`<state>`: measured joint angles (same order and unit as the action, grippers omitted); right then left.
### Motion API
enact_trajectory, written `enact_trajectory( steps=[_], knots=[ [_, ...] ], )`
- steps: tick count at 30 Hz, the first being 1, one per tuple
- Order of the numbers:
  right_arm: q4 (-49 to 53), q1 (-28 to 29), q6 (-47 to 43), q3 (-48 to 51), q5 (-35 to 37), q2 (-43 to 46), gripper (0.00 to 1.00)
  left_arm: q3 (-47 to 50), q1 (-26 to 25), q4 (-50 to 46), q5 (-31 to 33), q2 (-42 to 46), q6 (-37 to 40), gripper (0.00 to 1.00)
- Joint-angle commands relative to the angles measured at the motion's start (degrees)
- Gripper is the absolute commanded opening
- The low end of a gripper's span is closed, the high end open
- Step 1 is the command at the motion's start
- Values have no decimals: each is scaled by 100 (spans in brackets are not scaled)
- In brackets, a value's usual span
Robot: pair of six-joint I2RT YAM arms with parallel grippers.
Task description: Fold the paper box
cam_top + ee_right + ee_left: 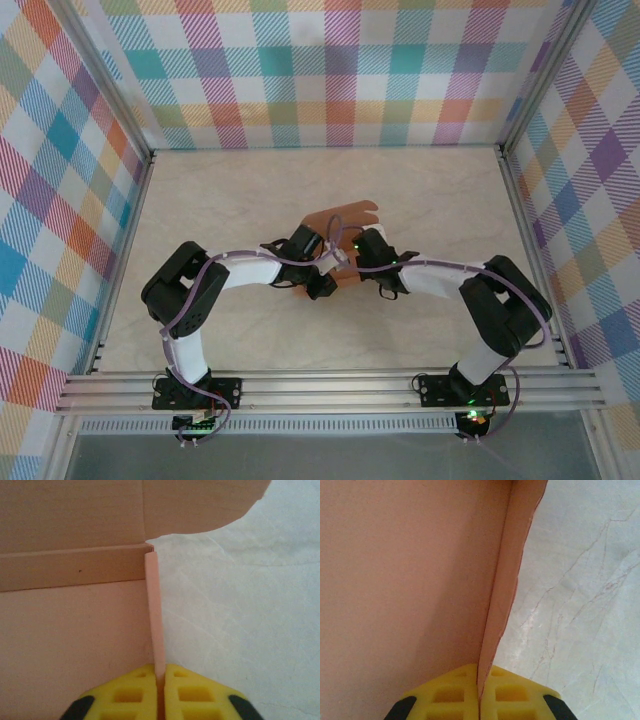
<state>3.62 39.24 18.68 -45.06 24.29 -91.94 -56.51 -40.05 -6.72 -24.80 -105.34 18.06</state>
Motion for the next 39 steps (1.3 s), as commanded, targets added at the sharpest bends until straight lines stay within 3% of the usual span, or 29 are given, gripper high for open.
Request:
enact_trajectory(
  steps=[1, 7, 14, 19, 22, 27, 39],
  knots=[
    [68, -155, 49, 142, -628, 273, 15, -96, -52, -732, 151, -322, 226, 1],
    [89, -336, -4, 105, -759, 549, 20, -256, -84, -1102, 84, -487, 343, 1],
    [113, -503, 53, 106, -893, 724, 35, -293, -108, -1162, 54, -523, 361, 2],
    [286, -895, 59, -82, -1498, 704, 39, -299, -108, -1157, 44, -524, 356, 6],
    [499, -1041, -112, -275, -1814, 484, 40, -303, -108, -1136, 20, -520, 335, 16],
    [483, -1094, -180, -305, -1812, 435, 39, -330, -102, -1088, -64, -430, 236, 56],
    [141, -1138, -176, 256, -1744, 1361, 42, -16, -108, -717, -126, 681, 7, 88]
  ],
)
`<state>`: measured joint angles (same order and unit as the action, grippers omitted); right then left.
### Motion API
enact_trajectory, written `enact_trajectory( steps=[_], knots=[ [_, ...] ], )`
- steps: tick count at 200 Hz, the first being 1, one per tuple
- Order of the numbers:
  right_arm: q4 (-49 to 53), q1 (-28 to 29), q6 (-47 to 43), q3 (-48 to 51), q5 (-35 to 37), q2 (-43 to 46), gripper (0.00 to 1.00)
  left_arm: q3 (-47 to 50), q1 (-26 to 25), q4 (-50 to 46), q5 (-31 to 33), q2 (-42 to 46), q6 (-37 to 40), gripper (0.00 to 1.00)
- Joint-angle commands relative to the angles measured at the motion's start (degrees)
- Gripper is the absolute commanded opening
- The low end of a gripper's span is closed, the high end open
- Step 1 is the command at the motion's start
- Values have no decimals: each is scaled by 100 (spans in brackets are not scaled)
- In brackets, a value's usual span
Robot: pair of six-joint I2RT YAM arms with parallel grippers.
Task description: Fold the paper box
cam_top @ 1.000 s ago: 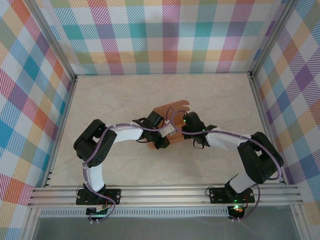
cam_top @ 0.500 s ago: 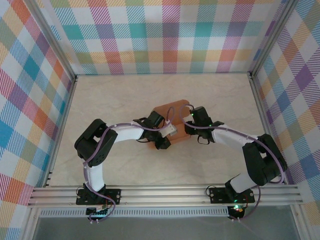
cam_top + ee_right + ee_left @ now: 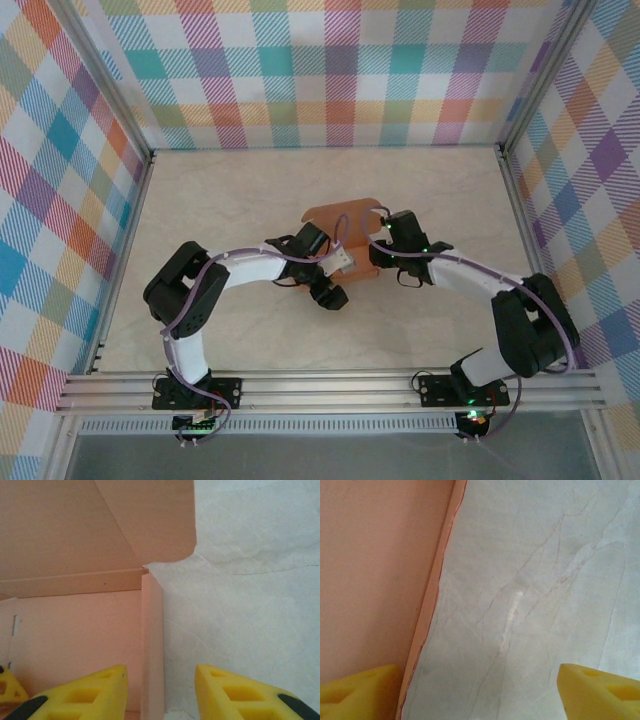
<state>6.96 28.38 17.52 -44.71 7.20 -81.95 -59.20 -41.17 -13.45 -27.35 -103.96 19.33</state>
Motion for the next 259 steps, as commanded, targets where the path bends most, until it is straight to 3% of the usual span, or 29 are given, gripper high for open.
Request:
enact_trajectory(
  steps=[1, 53, 90, 131, 147, 177, 222, 259],
  knots=[
    [-220, -52, -93, 263, -26, 429, 43, 326, 6, 18, 141, 715, -163, 91],
    [-523, -48, -249, 429, -31, 476, 48, 1270, 64, 1029, 361, 2173, -1121, 99],
    [-919, 87, -421, 483, 173, 138, 48, 2406, 293, 2000, 1536, 3717, -2597, 100],
    [-942, 287, -602, 214, 621, -446, 47, 2837, 917, 1207, 2782, 4843, -3536, 100],
    [-949, 332, -625, 129, 694, -643, 46, 2913, 1235, 918, 3161, 4974, -4040, 100],
    [-918, 361, -604, 30, 774, -864, 41, 2897, 1701, 686, 2988, 4774, -4540, 100],
    [-814, 369, -537, -53, 869, -997, 23, 2811, 1692, 303, 3131, 4568, -5431, 100],
    [-593, 437, -550, -190, 1091, -1101, 13, 2632, 1431, -93, 3449, 4485, -5552, 100]
  ],
)
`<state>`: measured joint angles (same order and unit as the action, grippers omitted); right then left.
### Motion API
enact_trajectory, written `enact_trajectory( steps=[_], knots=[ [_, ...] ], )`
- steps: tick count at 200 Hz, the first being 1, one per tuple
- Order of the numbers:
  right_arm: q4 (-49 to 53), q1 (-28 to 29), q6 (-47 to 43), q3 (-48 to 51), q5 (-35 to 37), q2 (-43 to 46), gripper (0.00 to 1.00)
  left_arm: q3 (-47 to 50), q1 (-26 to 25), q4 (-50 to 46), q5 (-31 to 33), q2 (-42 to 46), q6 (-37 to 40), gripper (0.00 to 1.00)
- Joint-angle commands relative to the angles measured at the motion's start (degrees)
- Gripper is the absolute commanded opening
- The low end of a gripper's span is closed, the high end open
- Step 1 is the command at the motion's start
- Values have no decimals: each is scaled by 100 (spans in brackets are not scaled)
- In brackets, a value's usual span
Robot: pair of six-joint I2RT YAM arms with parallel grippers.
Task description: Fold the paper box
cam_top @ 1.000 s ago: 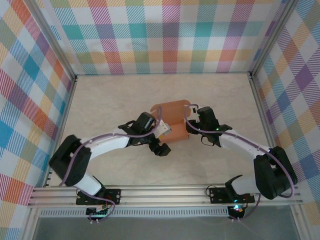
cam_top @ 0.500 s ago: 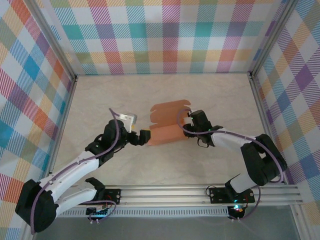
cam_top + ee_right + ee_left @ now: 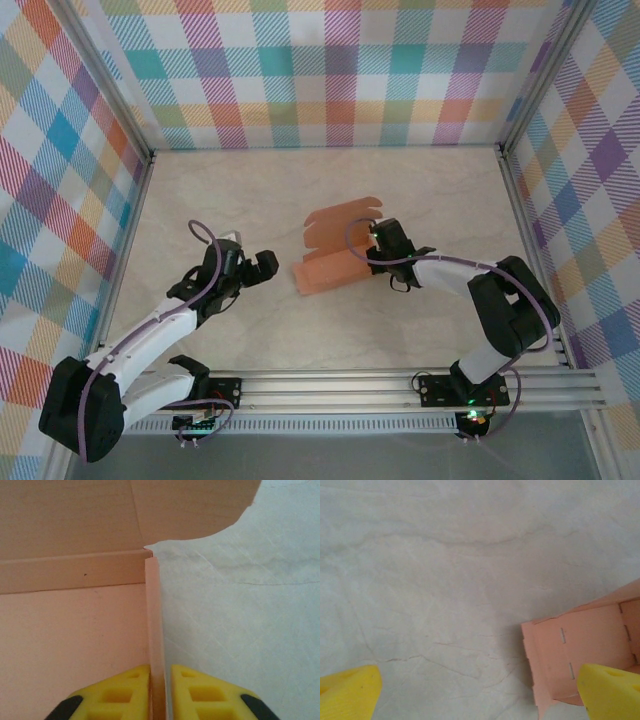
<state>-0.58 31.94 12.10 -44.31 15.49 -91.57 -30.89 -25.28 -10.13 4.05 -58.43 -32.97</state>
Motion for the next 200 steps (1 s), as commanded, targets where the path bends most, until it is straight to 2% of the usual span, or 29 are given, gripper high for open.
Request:
enact_trajectory(
  steps=[1, 36, 44, 57, 78, 130, 200],
  knots=[
    [171, 91, -11, -232, 280, -145, 13, -207, -168, -431, 312, -79, -327, 100],
    [476, 198, 25, -400, 656, -203, 13, -320, -373, -527, 362, -181, -375, 100],
    [524, 207, 29, -419, 619, -199, 15, -329, -381, -513, 336, -202, -369, 100],
    [720, 198, -5, -536, 463, -190, 25, -346, -389, -513, 304, -256, -330, 100],
    [1222, 190, -16, -868, 290, -247, 27, -391, -390, -532, 263, -292, -203, 100],
    [1827, 146, -85, -1350, 230, -607, 25, -417, -390, -513, 158, -312, -99, 100],
    [1907, 41, -120, -1389, 169, -613, 27, -469, -390, -508, 105, -403, -46, 100]
  ],
)
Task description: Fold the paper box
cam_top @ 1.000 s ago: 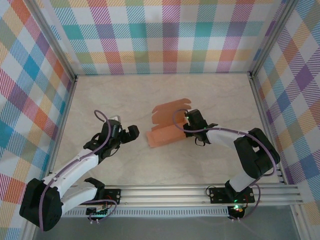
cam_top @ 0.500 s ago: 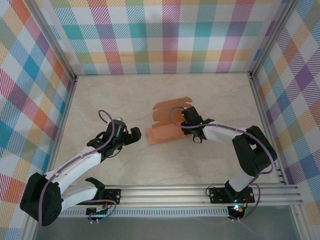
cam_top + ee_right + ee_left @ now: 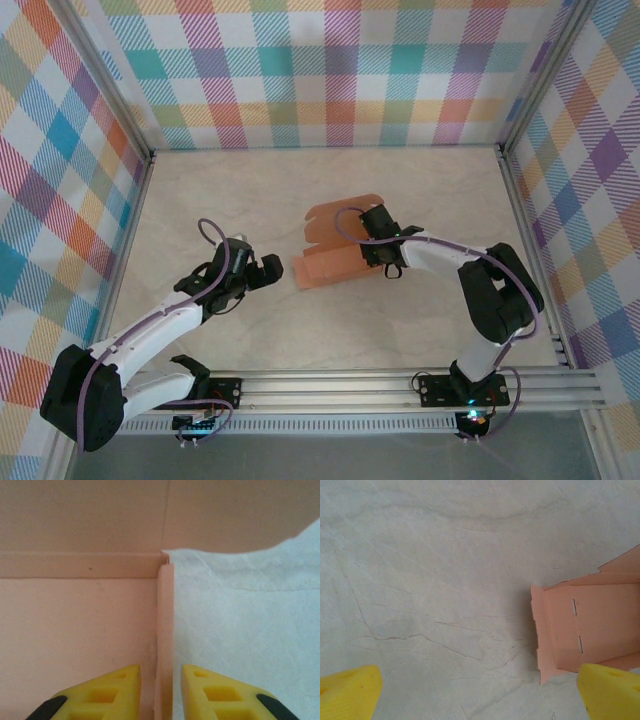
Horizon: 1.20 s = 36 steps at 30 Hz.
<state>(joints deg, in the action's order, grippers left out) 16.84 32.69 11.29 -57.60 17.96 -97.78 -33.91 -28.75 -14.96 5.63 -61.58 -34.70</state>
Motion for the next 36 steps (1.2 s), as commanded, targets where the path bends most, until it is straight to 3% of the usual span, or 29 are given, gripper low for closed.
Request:
enact_trajectory(
  steps=[1, 3, 9, 14, 20, 27, 36],
  knots=[
    [163, -41, -39, -58, -92, 14, 27, -168, -43, -25, -52, -85, 128, 100],
    [229, -69, -48, -107, -176, -26, 24, -175, -43, -13, -64, -110, 122, 100],
    [241, -96, -65, -144, -155, -97, 1, -205, -68, -48, -53, -22, -357, 100],
    [282, -91, -20, -181, -60, -10, 0, -362, -432, -303, -52, 156, -1703, 100],
    [155, -96, 18, -45, -99, 169, 0, -940, -561, -455, -83, -578, -1921, 100],
    [264, -130, 123, -40, -136, 198, 0, -1455, -701, -1130, -537, -1295, -3873, 70],
    [257, -139, 163, -46, -161, 137, 0, -1416, -1129, -189, -975, -1895, -5462, 57]
  ],
)
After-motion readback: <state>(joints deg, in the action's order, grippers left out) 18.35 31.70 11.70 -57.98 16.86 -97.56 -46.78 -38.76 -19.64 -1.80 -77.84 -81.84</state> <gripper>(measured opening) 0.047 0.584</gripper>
